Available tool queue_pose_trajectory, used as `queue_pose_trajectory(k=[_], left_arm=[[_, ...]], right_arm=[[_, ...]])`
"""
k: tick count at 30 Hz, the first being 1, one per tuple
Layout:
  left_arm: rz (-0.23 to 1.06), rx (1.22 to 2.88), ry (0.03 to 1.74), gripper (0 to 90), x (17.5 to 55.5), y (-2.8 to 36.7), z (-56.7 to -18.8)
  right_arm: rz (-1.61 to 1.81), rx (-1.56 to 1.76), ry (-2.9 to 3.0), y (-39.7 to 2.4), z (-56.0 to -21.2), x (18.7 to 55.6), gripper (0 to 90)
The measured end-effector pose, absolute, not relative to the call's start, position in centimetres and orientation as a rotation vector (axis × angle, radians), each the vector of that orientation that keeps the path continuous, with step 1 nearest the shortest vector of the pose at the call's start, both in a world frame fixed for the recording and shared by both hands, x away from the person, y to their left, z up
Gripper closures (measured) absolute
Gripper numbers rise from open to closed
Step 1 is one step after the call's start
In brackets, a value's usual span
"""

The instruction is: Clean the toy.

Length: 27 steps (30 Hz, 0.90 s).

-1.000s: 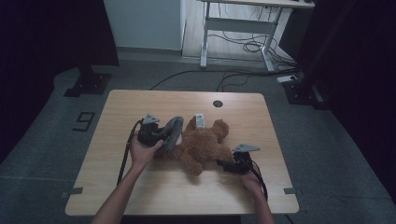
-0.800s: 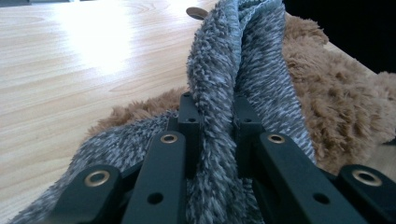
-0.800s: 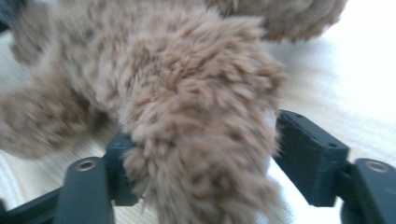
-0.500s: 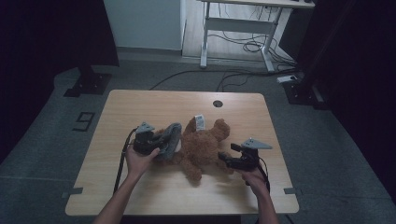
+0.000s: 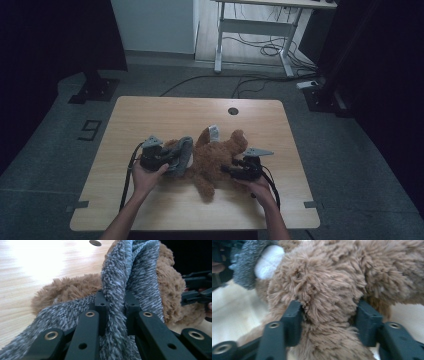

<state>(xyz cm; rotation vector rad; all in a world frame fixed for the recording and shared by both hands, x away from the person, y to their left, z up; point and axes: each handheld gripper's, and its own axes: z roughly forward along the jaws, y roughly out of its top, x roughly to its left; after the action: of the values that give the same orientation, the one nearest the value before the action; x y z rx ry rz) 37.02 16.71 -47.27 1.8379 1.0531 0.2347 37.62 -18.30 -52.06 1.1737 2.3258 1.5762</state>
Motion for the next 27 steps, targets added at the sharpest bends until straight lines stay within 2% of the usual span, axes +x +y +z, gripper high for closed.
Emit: queue_pose_trajectory(k=[3, 9, 13, 20, 24, 27], left_arm=[[0.24, 1.86, 1.044, 77.8, 36.5, 16.6, -47.1], [0.248, 1.868, 1.045, 77.4, 35.9, 16.4, -45.8], [0.265, 1.859, 0.984, 77.6, 35.5, 14.9, -43.8], [0.199, 1.917, 0.824, 77.5, 36.1, 6.6, -41.6], [0.21, 2.041, 0.834, 77.3, 37.2, 2.3, -43.8], [0.195, 2.038, 0.861, 77.5, 37.6, 2.0, -45.7]], right_arm=[[1.623, 1.184, 2.353, -18.7, -53.0, 37.2, 56.9], [1.594, 1.149, 2.339, -18.5, -53.2, 36.5, 61.6], [1.564, 1.104, 2.343, -18.3, -53.5, 35.9, 62.6], [1.541, 1.09, 2.346, -18.3, -53.4, 35.7, 62.3], [1.546, 1.093, 2.343, -18.4, -53.4, 35.6, 61.8], [1.518, 1.086, 2.339, -18.4, -53.5, 35.5, 61.7]])
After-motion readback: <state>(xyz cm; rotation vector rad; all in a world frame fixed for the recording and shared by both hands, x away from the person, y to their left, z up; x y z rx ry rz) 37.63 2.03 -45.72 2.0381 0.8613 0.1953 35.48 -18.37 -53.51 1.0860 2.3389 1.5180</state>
